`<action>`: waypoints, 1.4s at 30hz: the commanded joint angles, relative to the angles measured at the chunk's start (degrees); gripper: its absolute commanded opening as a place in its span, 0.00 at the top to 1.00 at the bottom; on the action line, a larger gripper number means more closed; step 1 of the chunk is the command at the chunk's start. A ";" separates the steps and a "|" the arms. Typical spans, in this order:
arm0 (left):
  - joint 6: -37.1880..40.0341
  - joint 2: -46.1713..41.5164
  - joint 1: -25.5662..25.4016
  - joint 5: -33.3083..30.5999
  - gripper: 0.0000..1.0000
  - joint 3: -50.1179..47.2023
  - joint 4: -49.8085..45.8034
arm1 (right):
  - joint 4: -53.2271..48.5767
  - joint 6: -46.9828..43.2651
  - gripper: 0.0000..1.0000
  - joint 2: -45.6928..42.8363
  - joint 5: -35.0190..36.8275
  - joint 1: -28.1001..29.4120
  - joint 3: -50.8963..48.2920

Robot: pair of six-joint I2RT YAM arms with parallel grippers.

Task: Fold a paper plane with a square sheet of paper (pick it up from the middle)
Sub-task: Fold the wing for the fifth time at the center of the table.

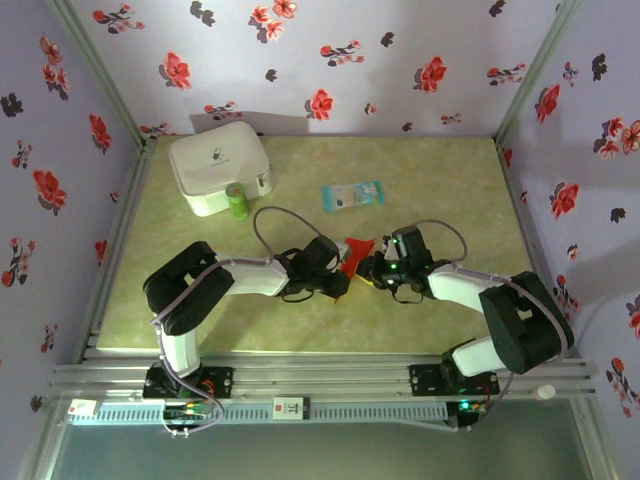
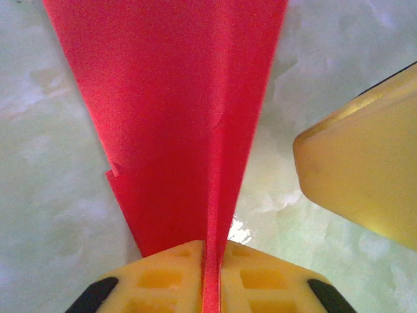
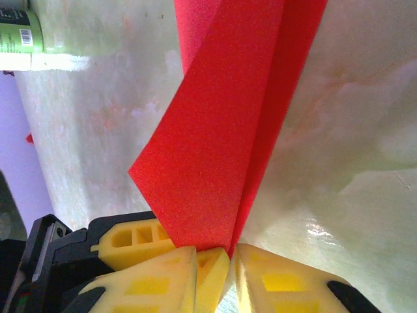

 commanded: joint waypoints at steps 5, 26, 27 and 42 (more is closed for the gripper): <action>-0.44 0.04 0.27 1.36 0.91 -1.53 -1.58 | 0.60 -1.21 0.78 0.37 -0.77 0.48 1.88; -2.04 0.57 2.59 7.35 0.98 -5.76 2.47 | 7.29 -1.03 0.95 8.70 -4.21 0.39 6.23; -1.94 0.48 2.80 8.04 0.99 -6.02 2.64 | 7.31 -1.04 0.96 8.96 -3.89 0.40 6.43; -0.45 0.21 5.54 12.34 1.00 -7.66 2.23 | 7.45 -1.47 0.96 13.06 -3.91 0.48 8.03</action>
